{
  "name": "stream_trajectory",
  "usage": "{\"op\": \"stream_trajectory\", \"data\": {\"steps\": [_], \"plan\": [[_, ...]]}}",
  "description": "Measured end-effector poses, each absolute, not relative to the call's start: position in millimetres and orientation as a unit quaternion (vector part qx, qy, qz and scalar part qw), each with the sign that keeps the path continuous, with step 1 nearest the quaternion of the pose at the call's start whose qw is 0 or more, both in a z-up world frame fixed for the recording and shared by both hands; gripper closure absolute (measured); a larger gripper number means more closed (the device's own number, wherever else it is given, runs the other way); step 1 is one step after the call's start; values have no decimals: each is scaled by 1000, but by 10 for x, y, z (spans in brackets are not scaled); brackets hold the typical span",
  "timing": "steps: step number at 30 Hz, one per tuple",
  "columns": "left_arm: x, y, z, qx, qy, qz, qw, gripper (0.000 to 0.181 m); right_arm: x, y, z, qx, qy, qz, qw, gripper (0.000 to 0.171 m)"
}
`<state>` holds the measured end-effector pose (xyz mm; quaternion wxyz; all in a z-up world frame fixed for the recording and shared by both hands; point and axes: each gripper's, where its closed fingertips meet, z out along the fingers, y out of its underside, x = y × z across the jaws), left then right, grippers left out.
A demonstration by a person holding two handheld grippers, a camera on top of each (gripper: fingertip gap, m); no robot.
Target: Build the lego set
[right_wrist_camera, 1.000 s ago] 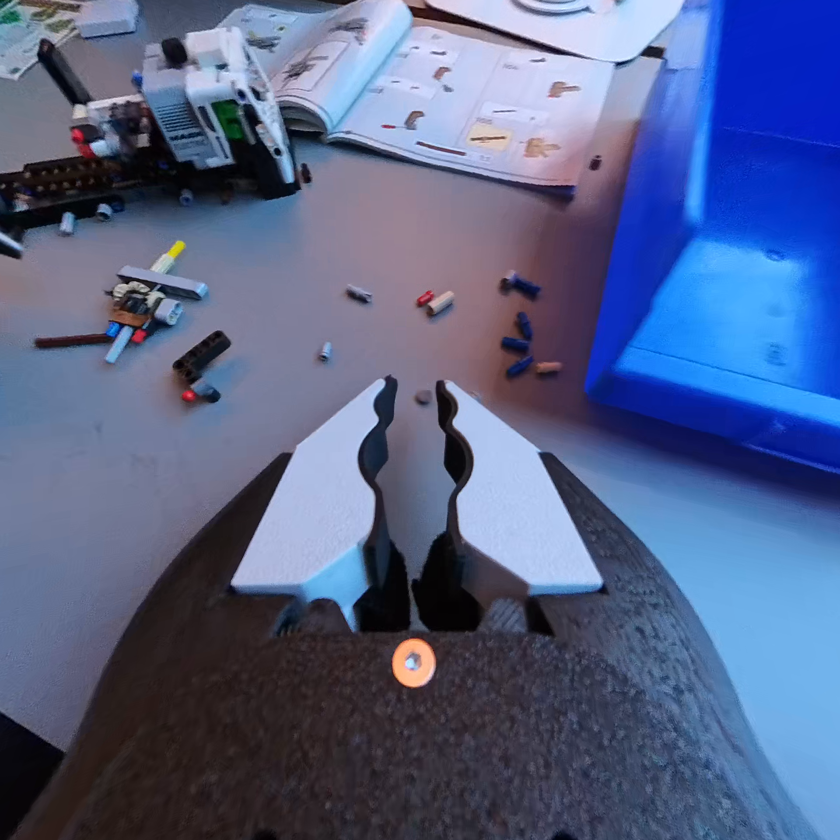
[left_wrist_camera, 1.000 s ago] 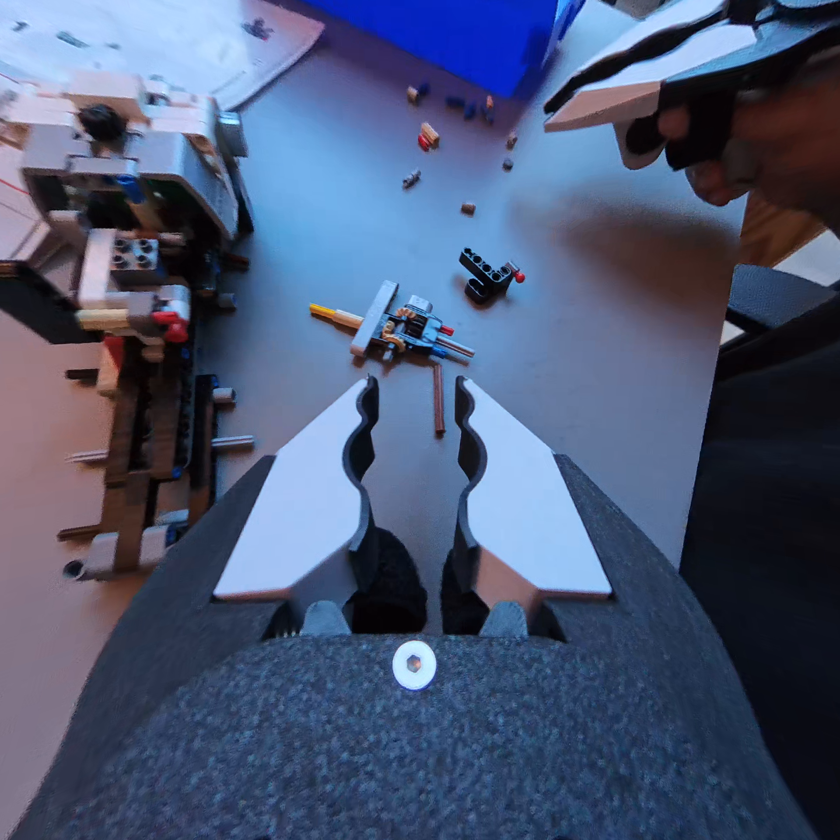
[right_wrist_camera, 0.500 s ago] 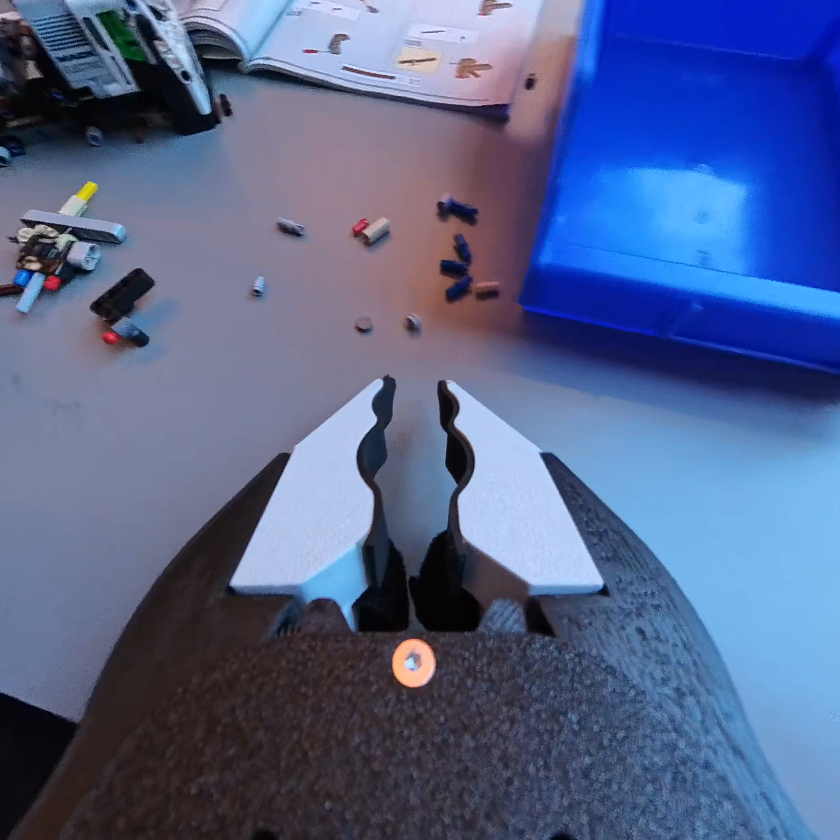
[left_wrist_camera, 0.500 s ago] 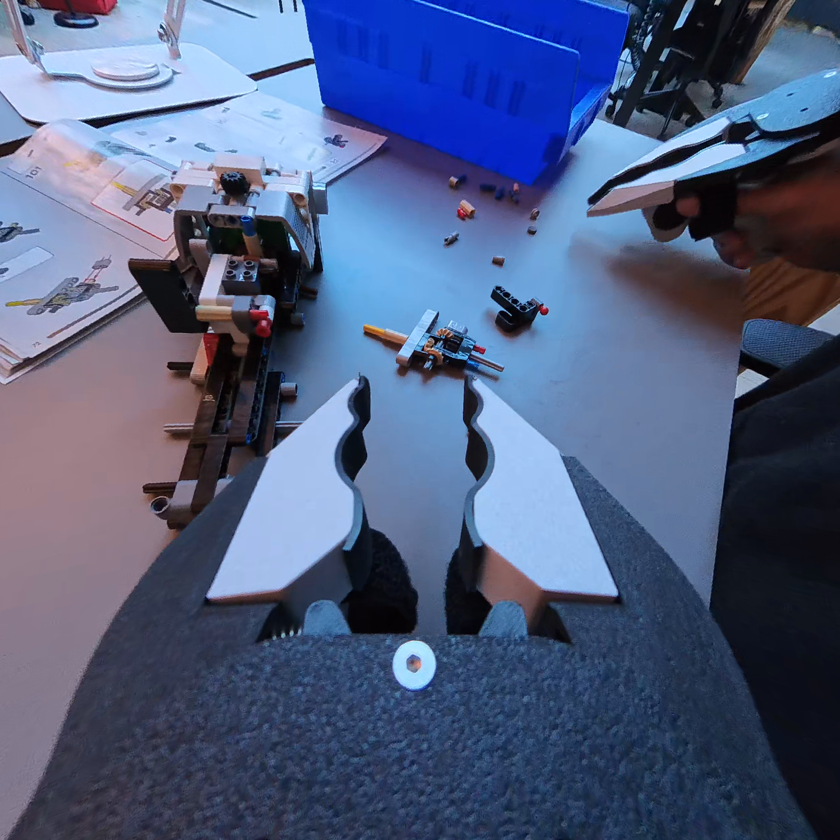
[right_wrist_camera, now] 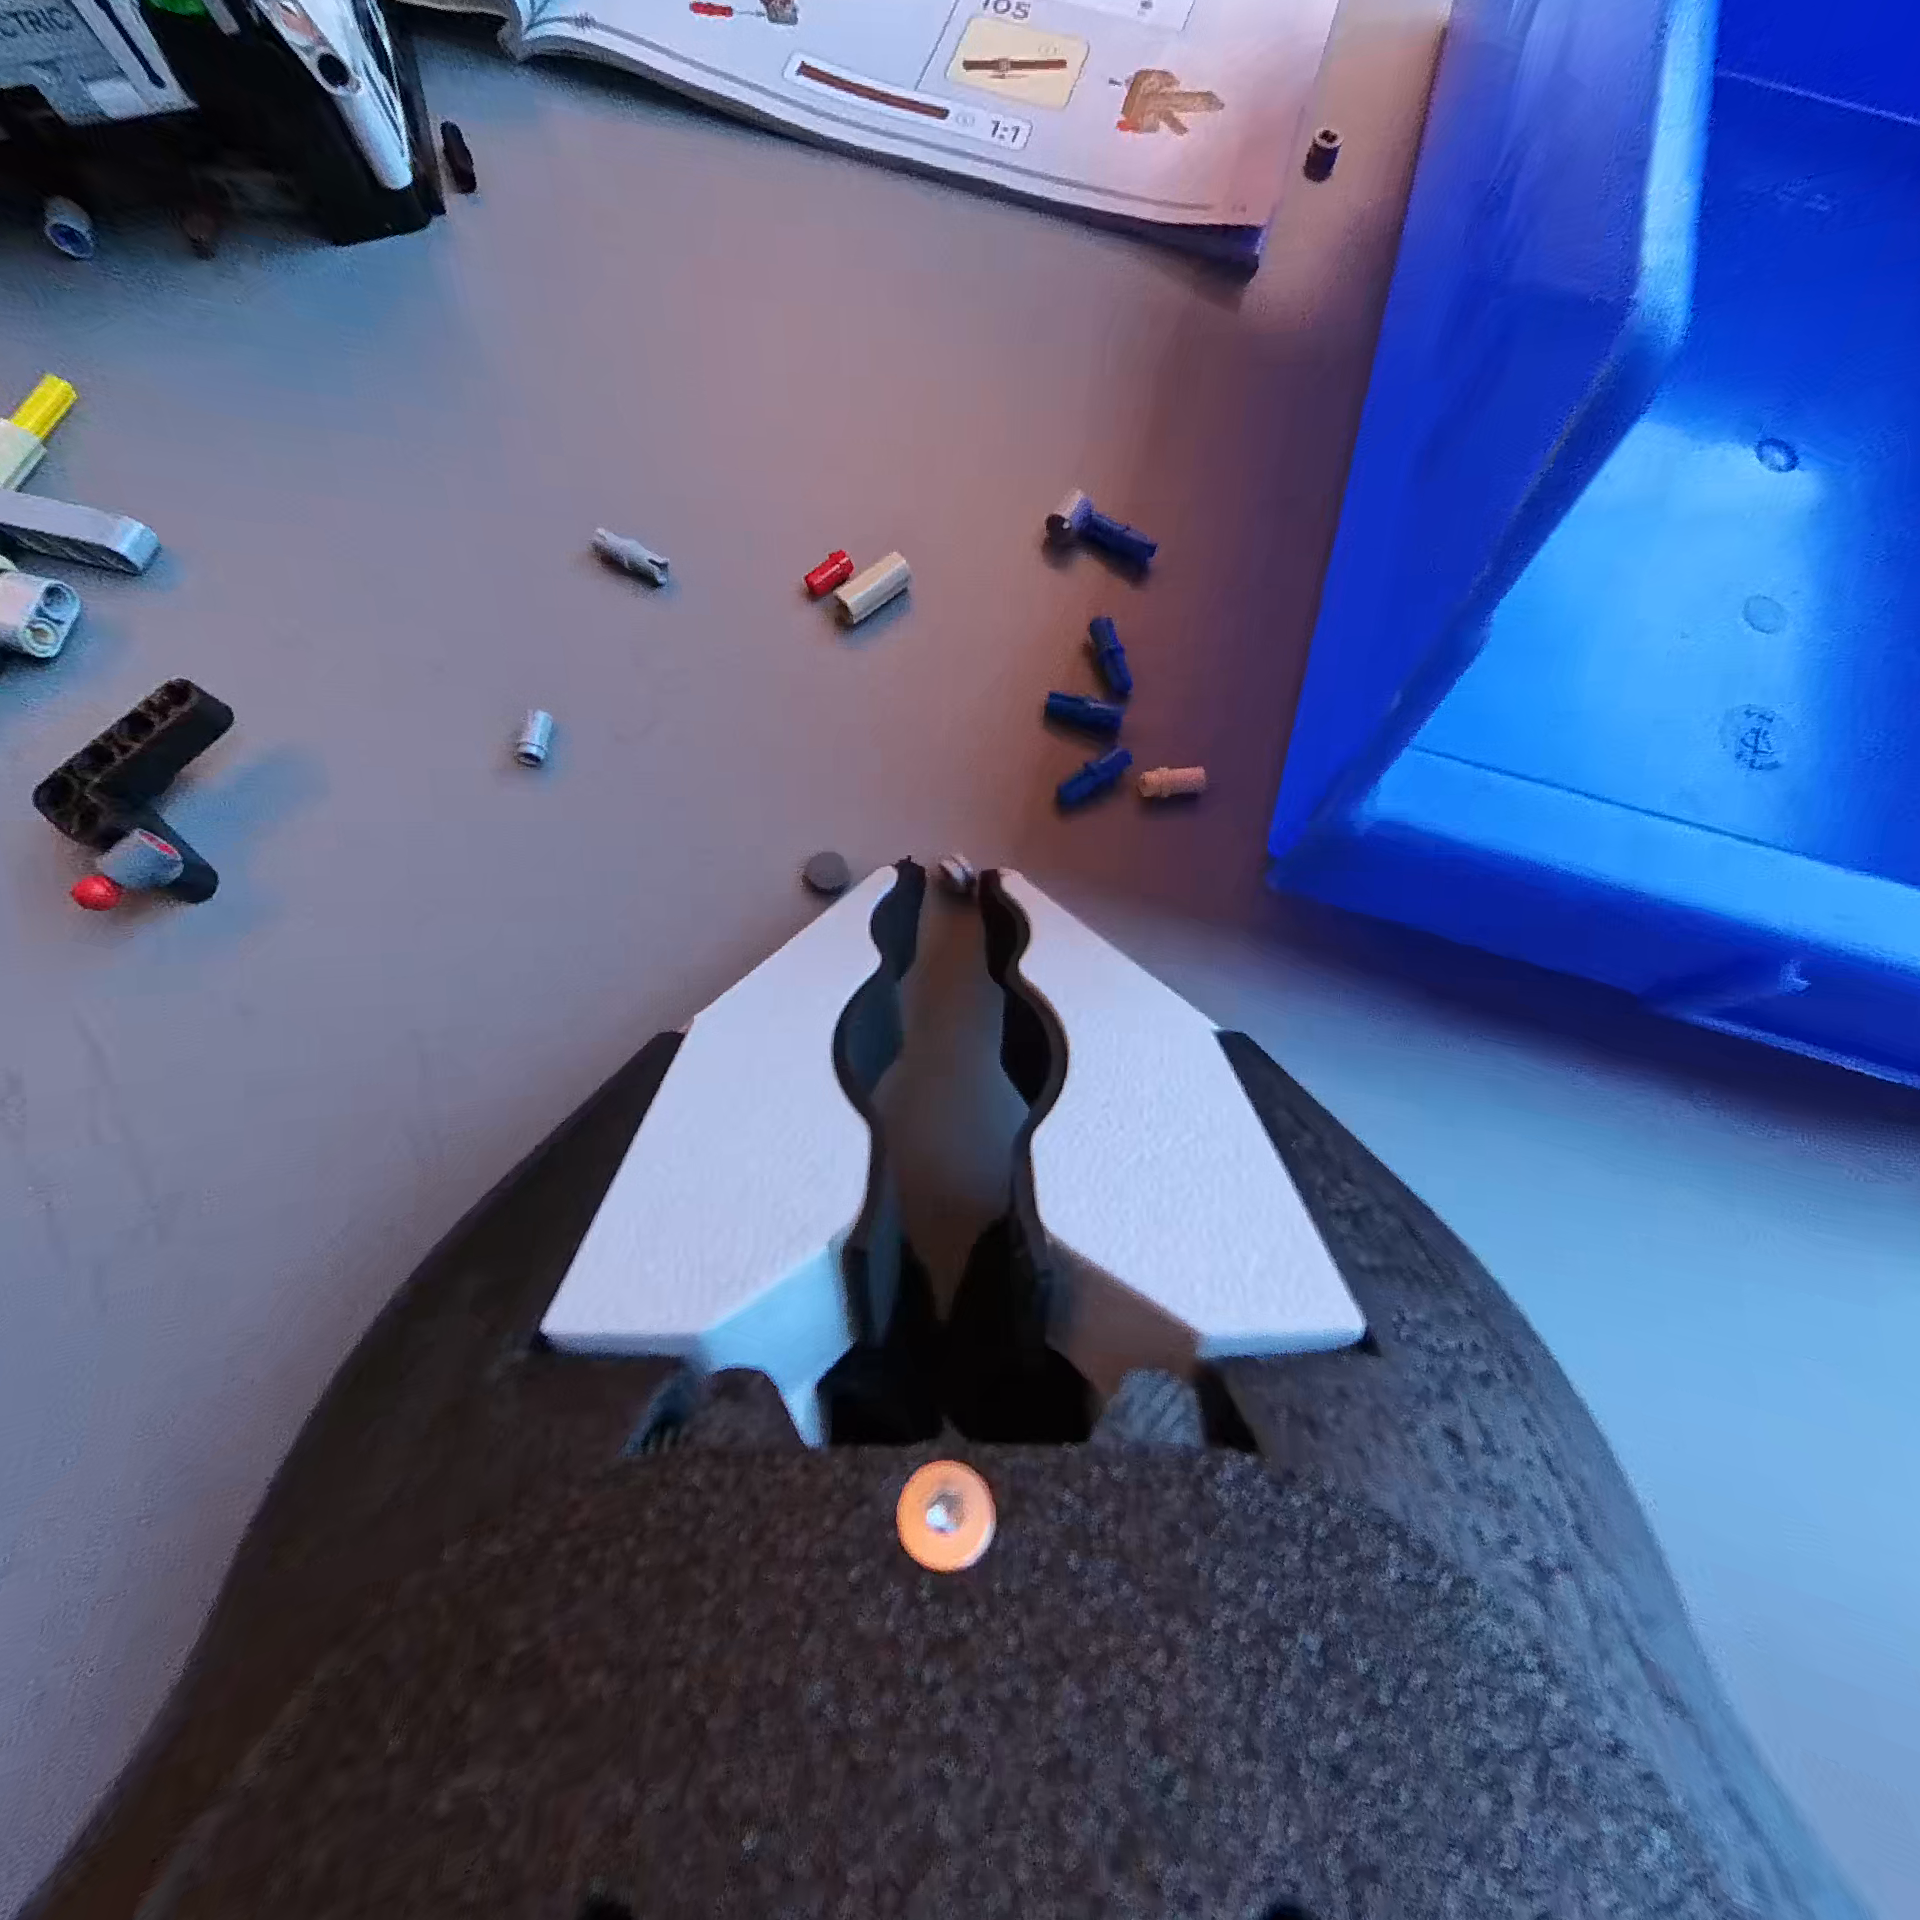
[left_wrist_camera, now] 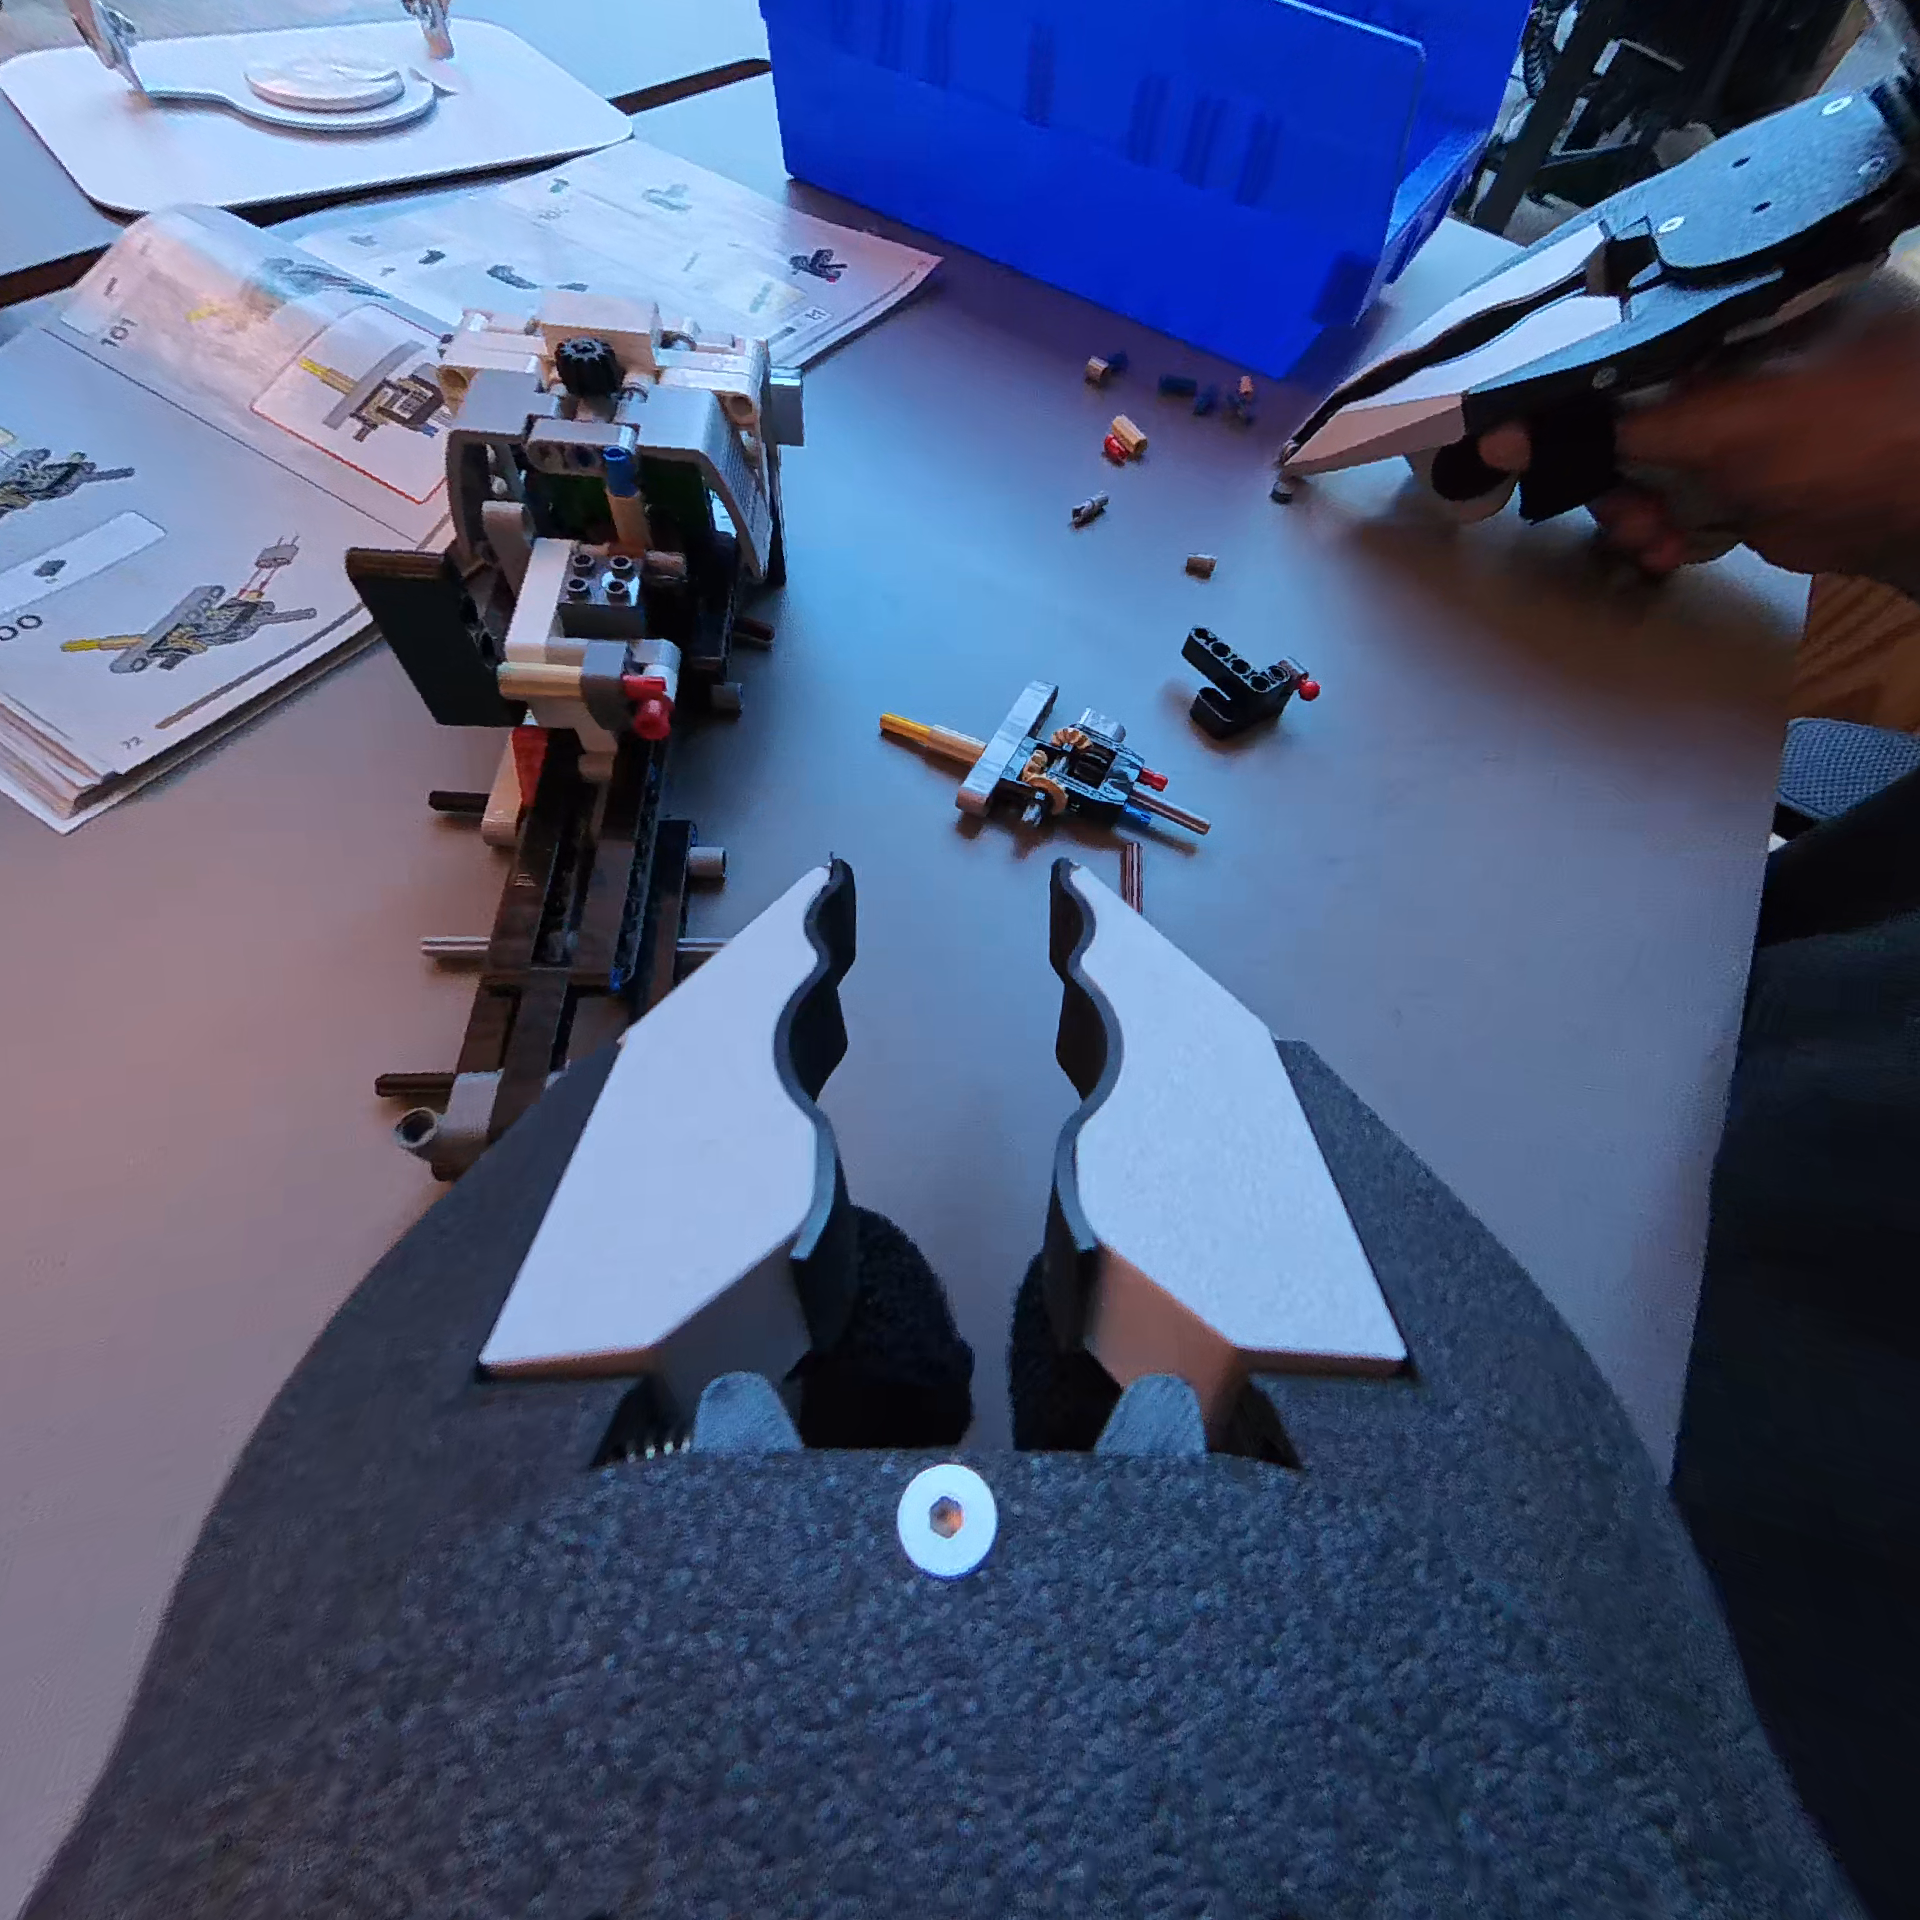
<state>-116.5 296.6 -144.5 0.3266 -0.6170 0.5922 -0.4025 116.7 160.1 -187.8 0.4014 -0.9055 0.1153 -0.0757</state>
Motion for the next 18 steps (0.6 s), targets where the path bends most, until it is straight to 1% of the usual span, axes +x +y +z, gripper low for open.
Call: {"op": "stream_trajectory", "data": {"steps": [5,7,13,18], "plan": [[-1105,2977,-1463,-614,596,-406,321,147,1149,1642,-1877,-906,100,-91,402,165],[-1080,2977,-1487,-613,599,-405,317,146,1148,1668,-1879,-906,96,-90,402,170],[-1059,2987,-1505,-613,603,-405,312,147,1131,1727,-1877,-908,88,-75,404,162],[-1074,3007,-1508,-617,598,-407,310,148,1071,1776,-1875,-909,79,-62,404,161]]}}
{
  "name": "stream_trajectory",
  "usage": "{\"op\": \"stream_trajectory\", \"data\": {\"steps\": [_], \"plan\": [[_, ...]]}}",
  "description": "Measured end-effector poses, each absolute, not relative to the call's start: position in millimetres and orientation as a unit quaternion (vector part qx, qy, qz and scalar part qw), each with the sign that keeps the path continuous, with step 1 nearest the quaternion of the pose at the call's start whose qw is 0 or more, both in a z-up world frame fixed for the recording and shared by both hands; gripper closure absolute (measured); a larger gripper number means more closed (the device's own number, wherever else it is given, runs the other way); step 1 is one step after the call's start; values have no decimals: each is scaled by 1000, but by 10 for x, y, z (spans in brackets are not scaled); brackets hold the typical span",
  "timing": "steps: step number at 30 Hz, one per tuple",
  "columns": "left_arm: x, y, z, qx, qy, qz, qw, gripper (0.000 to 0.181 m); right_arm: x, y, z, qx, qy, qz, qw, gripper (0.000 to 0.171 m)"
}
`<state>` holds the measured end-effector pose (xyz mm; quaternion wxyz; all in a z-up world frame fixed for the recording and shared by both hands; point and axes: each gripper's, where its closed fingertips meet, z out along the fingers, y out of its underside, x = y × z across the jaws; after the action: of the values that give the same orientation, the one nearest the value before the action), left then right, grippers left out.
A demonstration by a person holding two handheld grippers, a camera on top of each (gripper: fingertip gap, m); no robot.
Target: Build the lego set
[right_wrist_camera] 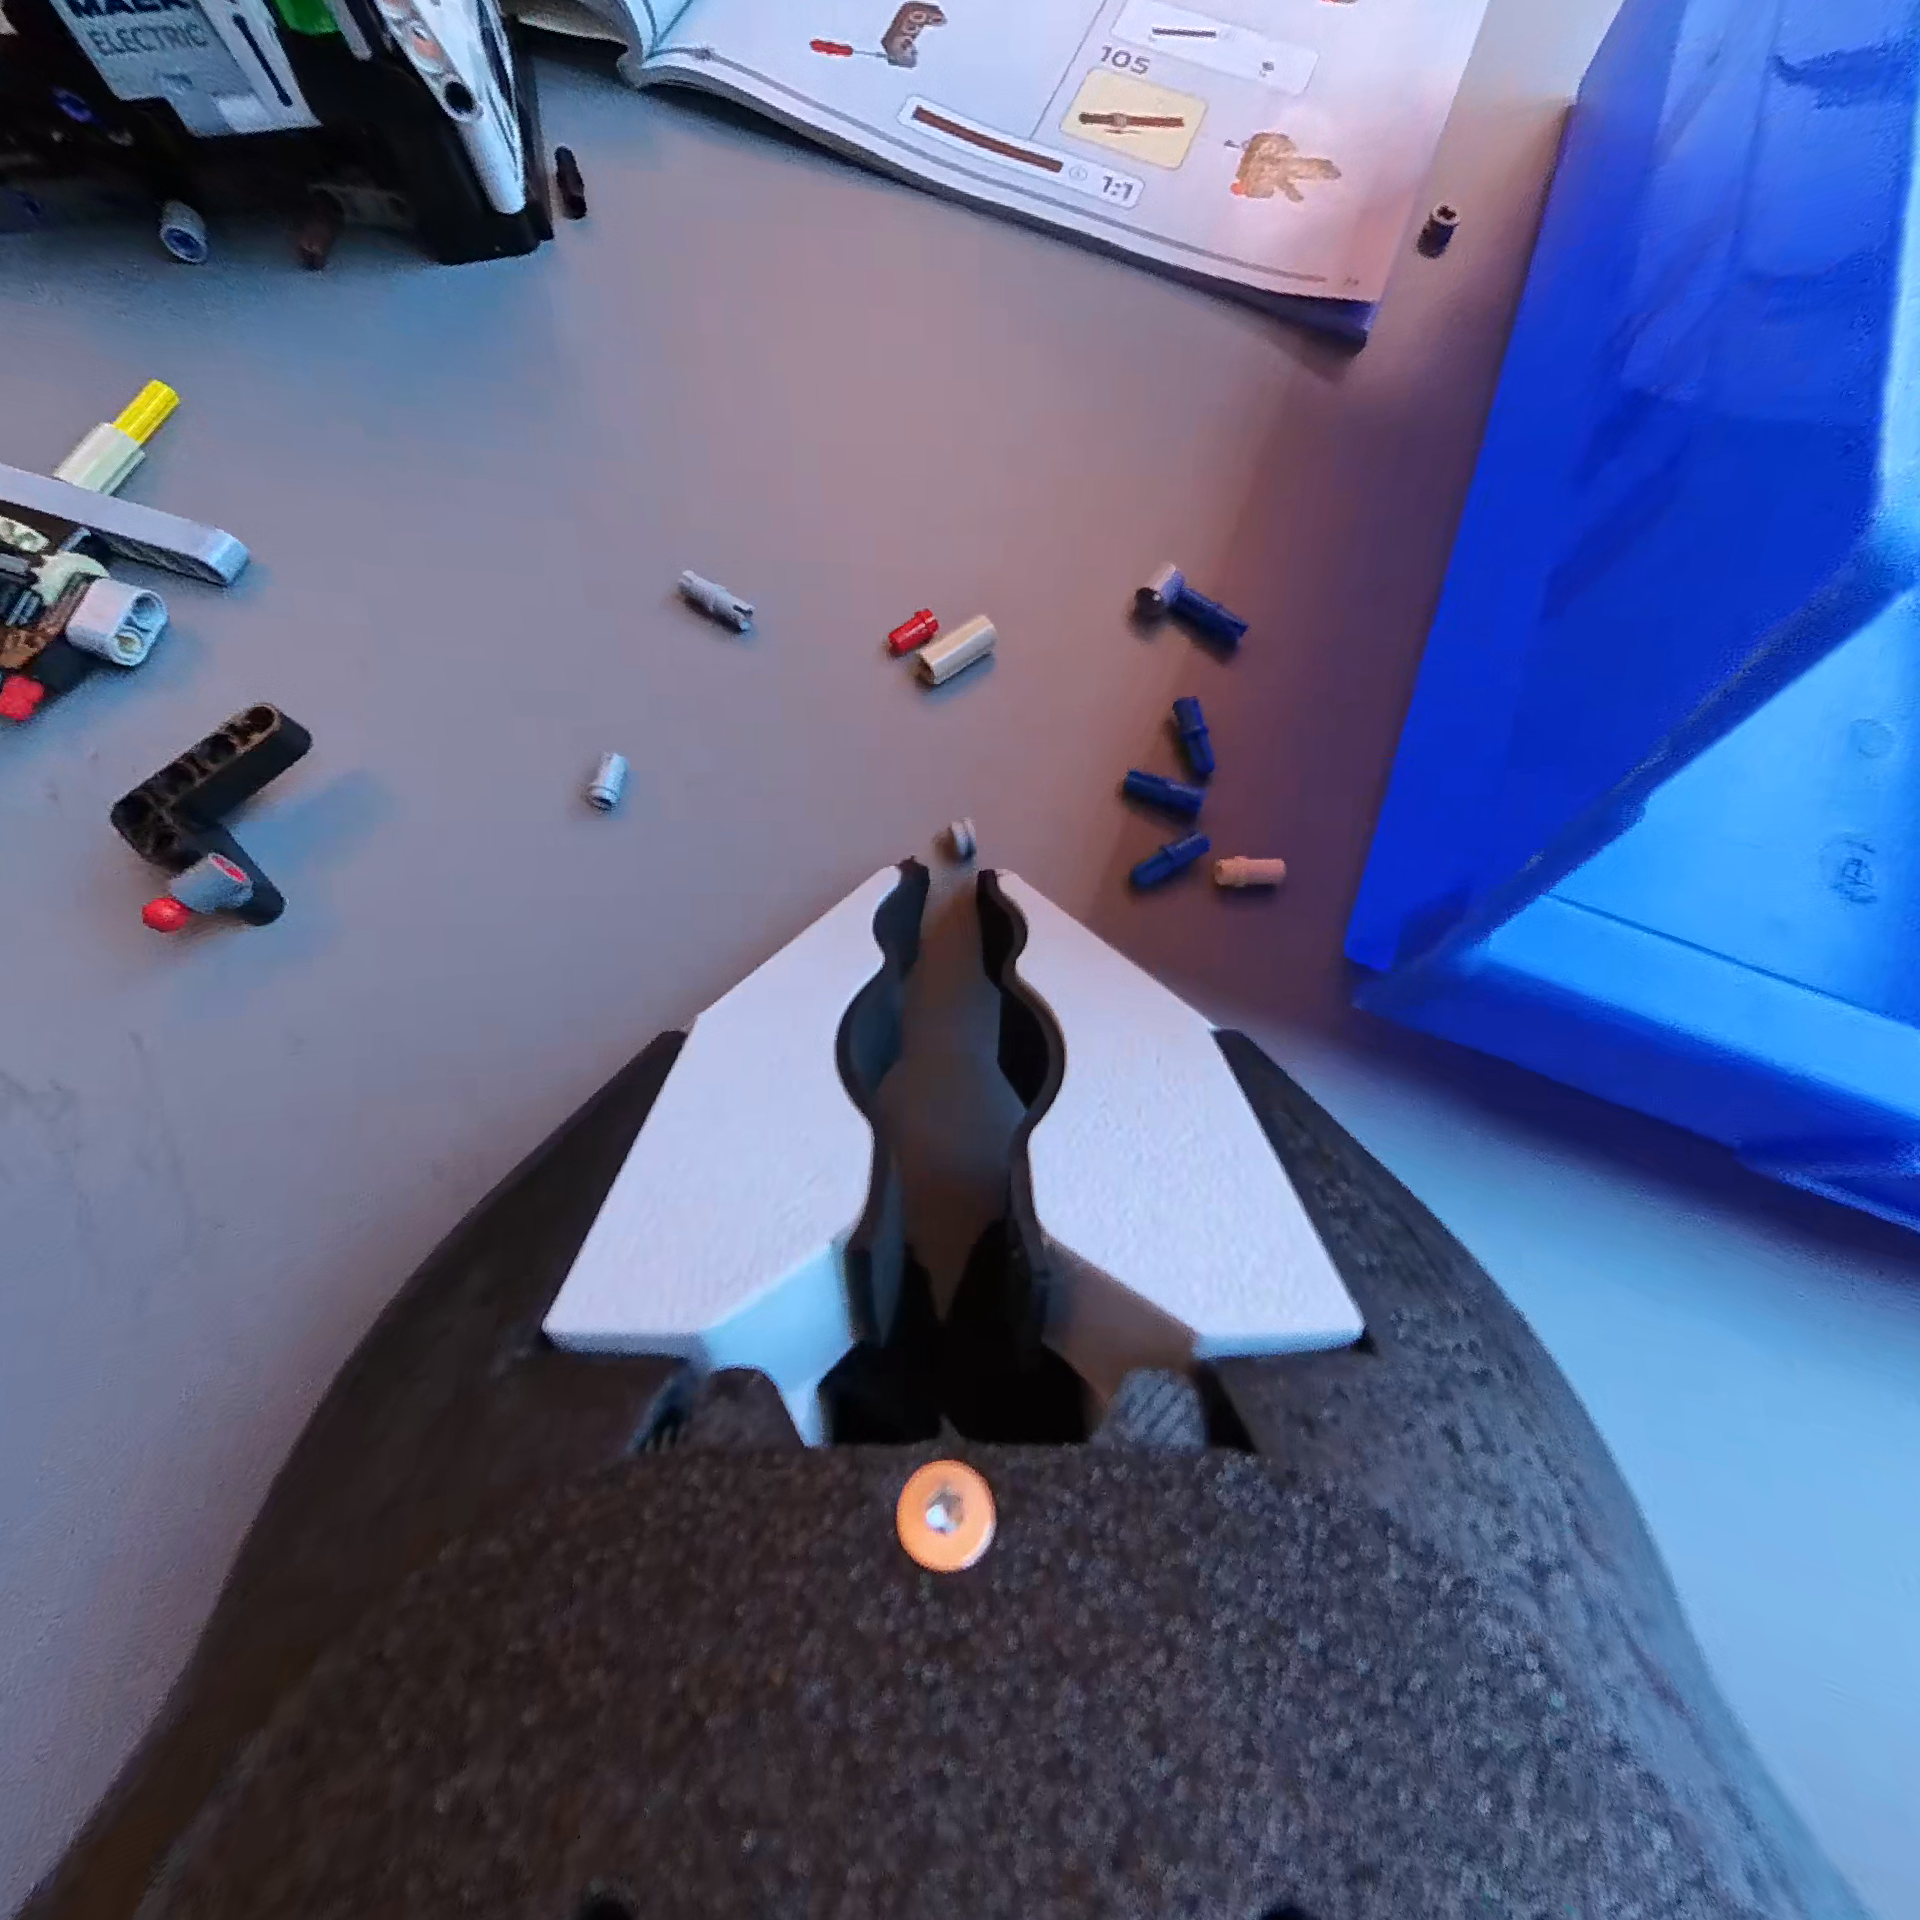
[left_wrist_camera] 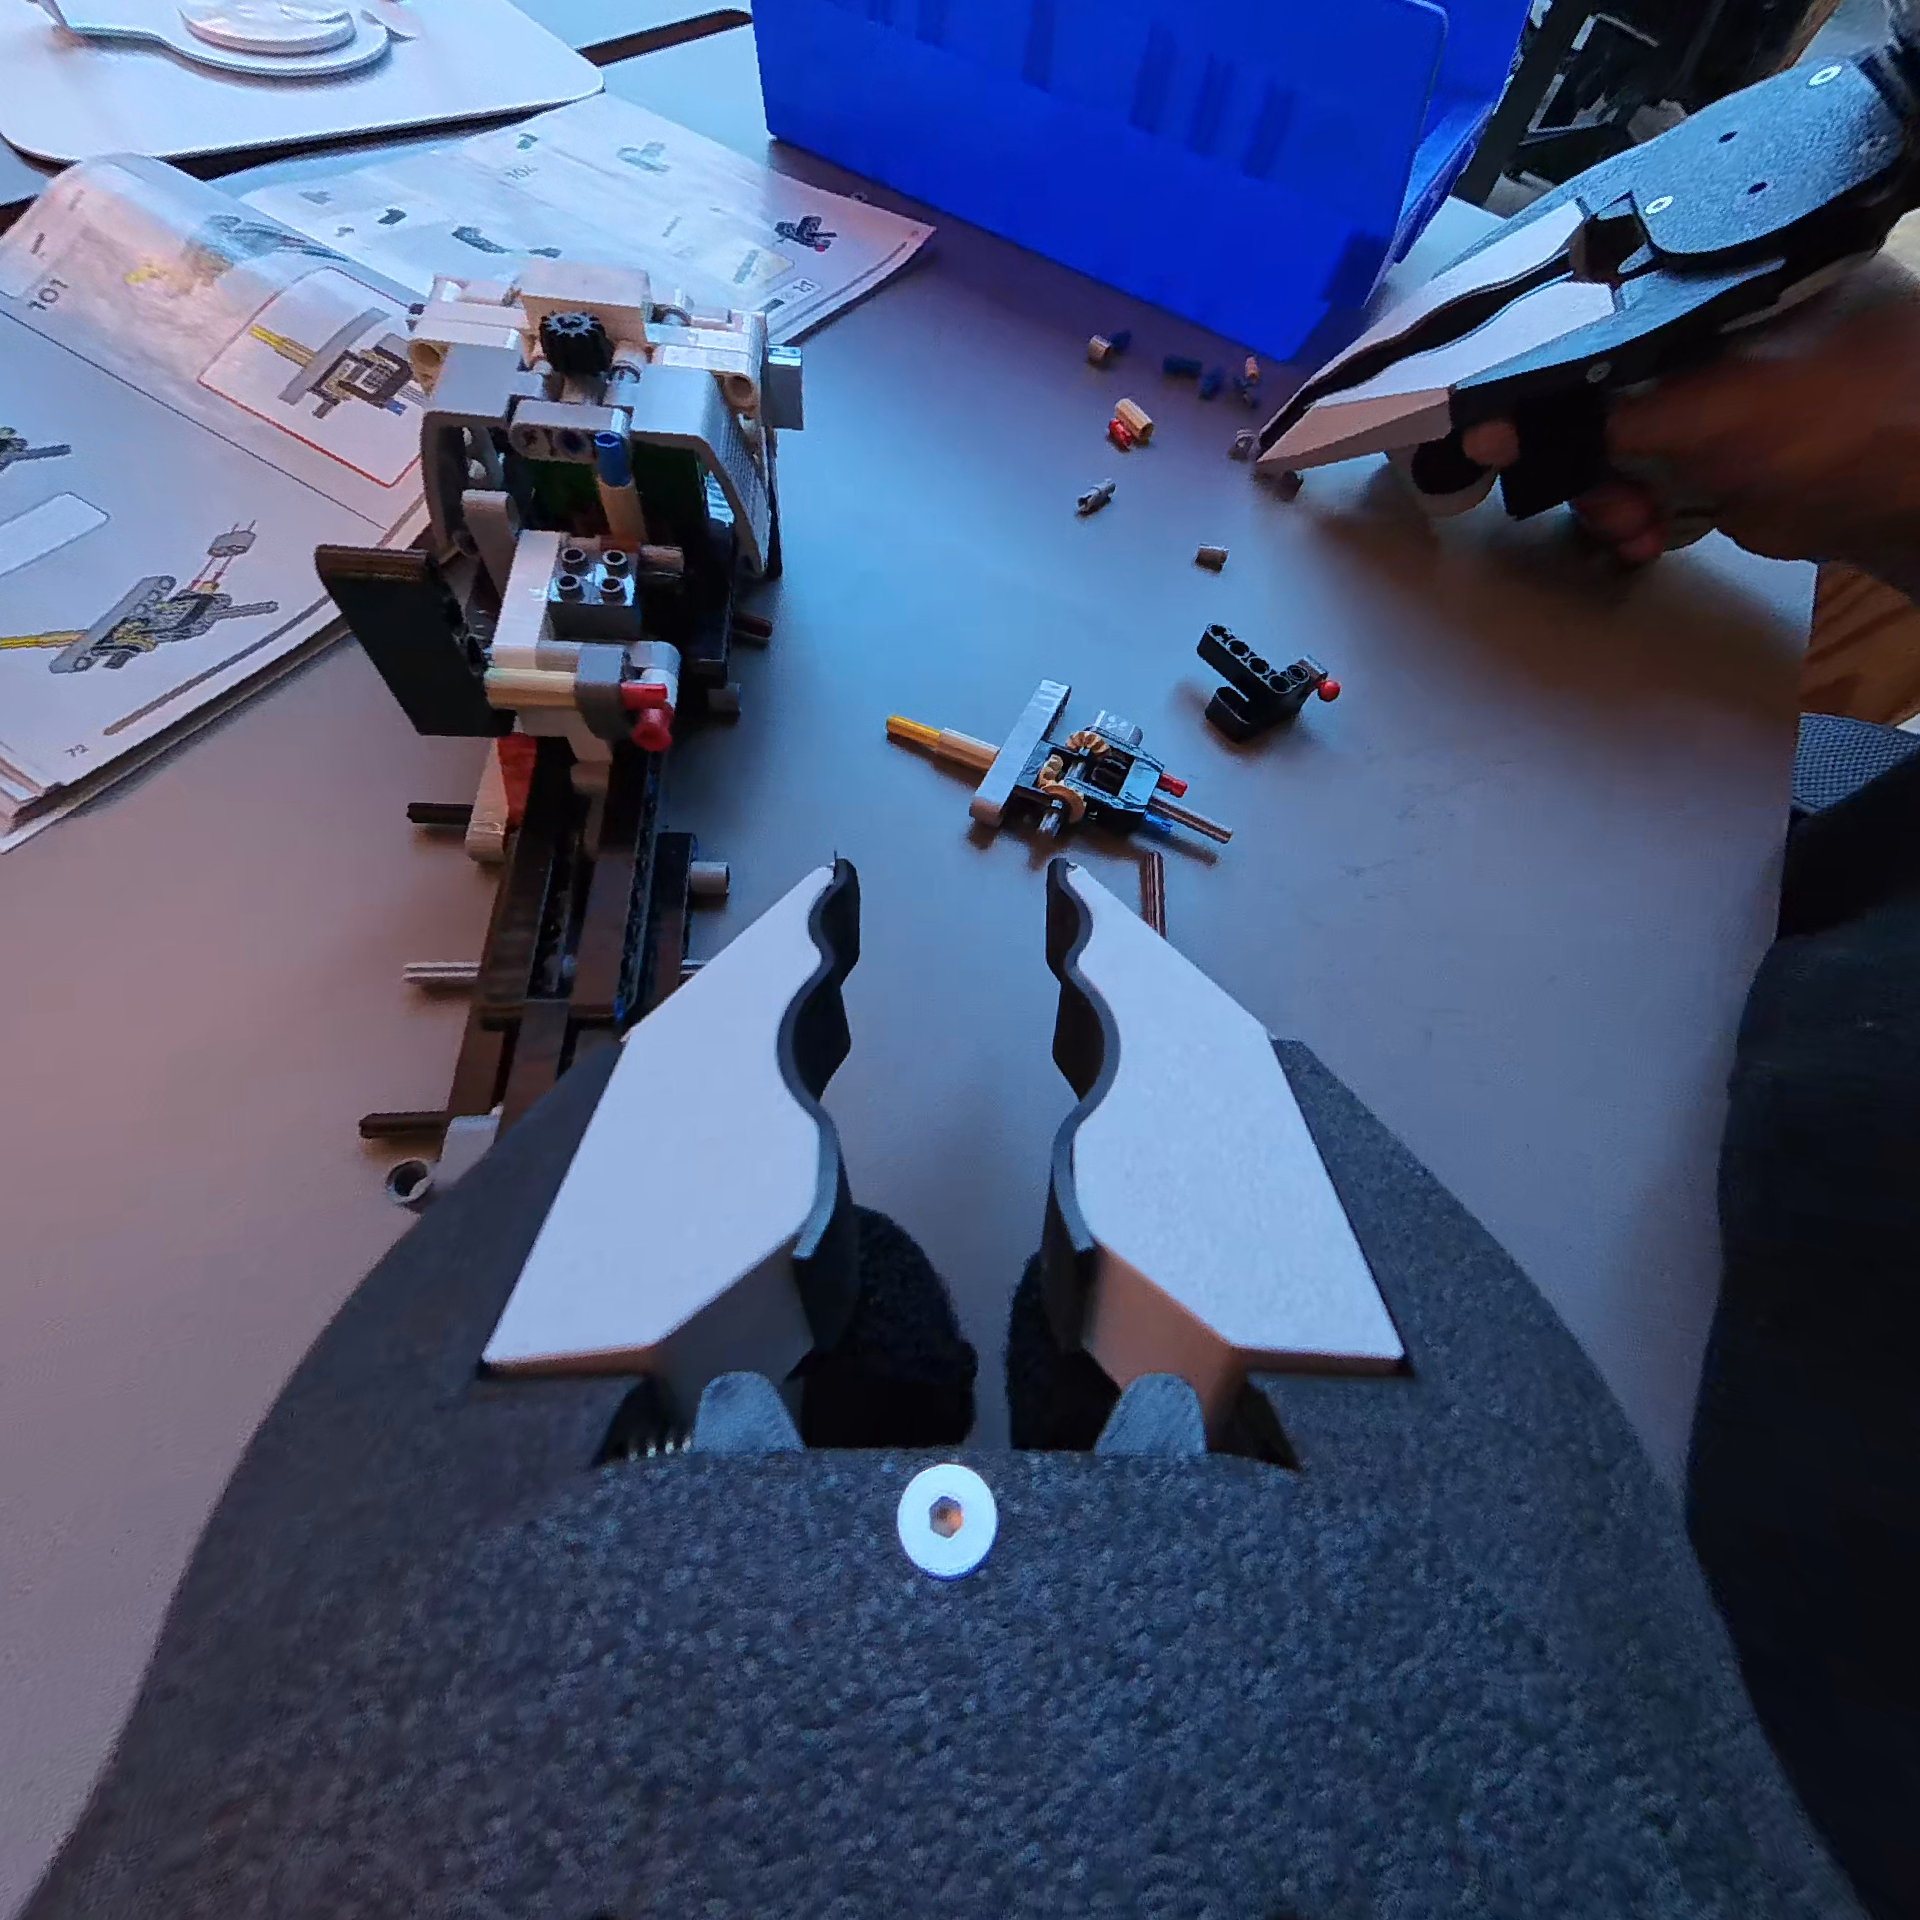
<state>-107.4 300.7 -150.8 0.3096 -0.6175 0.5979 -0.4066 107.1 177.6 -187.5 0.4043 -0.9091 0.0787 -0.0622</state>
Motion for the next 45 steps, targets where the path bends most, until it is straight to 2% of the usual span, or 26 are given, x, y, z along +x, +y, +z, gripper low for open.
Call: {"op": "stream_trajectory", "data": {"steps": [8,18,22,27,35,45], "plan": [[-1067,3005,-1513,-616,601,-406,308,148,1104,1912,-1874,-908,68,-79,406,159],[-1104,3022,-1494,-622,590,-410,312,149,1047,1996,-1822,-907,42,-71,414,168],[-1122,3005,-1501,-622,592,-408,310,149,745,2074,-1567,-879,-7,-40,476,168],[-1135,2973,-1494,-619,595,-407,310,149,200,2101,-1489,-864,-80,29,497,168],[-1182,2858,-1458,-608,604,-405,319,149,-255,1966,-1628,-872,-105,65,473,169],[-1171,2701,-1451,-600,618,-396,319,149,-140,1762,-1870,-908,-81,29,410,168]]}}
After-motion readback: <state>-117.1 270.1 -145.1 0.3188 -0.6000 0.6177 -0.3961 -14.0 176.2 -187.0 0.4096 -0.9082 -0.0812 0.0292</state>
